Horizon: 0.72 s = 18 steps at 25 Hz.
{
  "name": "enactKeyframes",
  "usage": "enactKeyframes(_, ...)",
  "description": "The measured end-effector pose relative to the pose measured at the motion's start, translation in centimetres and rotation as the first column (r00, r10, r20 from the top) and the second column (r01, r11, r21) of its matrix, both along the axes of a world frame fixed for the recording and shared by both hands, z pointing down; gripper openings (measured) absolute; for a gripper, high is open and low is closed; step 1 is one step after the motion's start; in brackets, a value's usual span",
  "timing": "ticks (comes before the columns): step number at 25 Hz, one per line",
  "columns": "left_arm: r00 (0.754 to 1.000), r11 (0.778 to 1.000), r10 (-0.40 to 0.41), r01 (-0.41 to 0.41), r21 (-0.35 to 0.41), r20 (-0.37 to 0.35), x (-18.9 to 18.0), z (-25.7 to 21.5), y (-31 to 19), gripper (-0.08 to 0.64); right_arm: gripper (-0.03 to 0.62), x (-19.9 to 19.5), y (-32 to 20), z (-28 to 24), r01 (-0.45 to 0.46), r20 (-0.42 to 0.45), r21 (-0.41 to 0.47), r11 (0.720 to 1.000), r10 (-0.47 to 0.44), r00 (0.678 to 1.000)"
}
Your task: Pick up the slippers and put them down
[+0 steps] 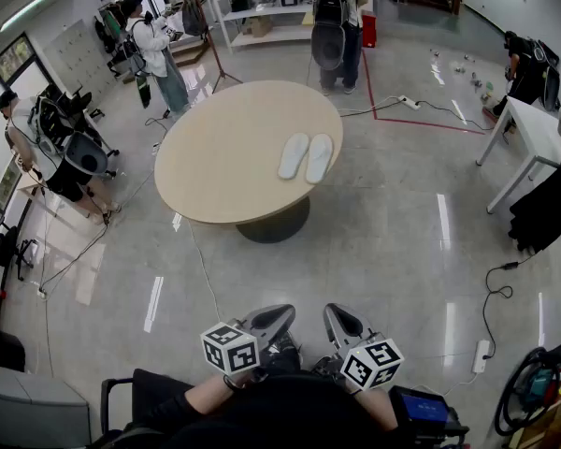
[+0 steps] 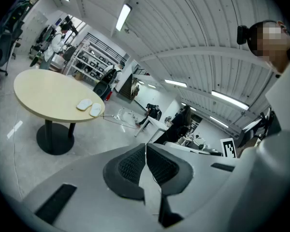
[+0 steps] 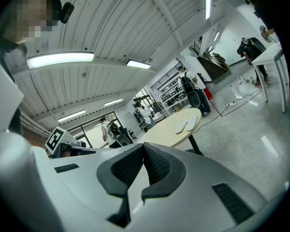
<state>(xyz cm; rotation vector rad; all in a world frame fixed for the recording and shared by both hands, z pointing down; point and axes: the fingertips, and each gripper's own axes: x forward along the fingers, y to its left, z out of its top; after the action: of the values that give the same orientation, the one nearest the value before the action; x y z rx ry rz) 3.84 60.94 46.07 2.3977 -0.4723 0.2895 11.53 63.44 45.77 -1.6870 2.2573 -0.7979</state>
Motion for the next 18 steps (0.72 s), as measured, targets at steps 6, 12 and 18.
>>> enactKeyframes(6, 0.998, 0.999, 0.051, -0.051, 0.018, 0.024, 2.3, 0.2, -1.1, 0.023, 0.015, 1.5, -1.7, 0.8, -0.006, 0.02, -0.027, 1.0, 0.006, 1.0)
enactKeyframes(12, 0.998, 0.998, 0.056, -0.056, 0.01, 0.001, 1.9, 0.1, -2.9, 0.024, 0.015, 1.4, -3.4, -0.1, -0.034, 0.008, -0.003, 0.999, 0.034, 0.999)
enactKeyframes(18, 0.997, 0.999, 0.037, -0.037, 0.001, -0.064, 0.7, -1.2, -7.2, 0.023, 0.015, 0.8, -7.1, -1.3, -0.06, -0.024, -0.016, 0.998, 0.06, 0.998)
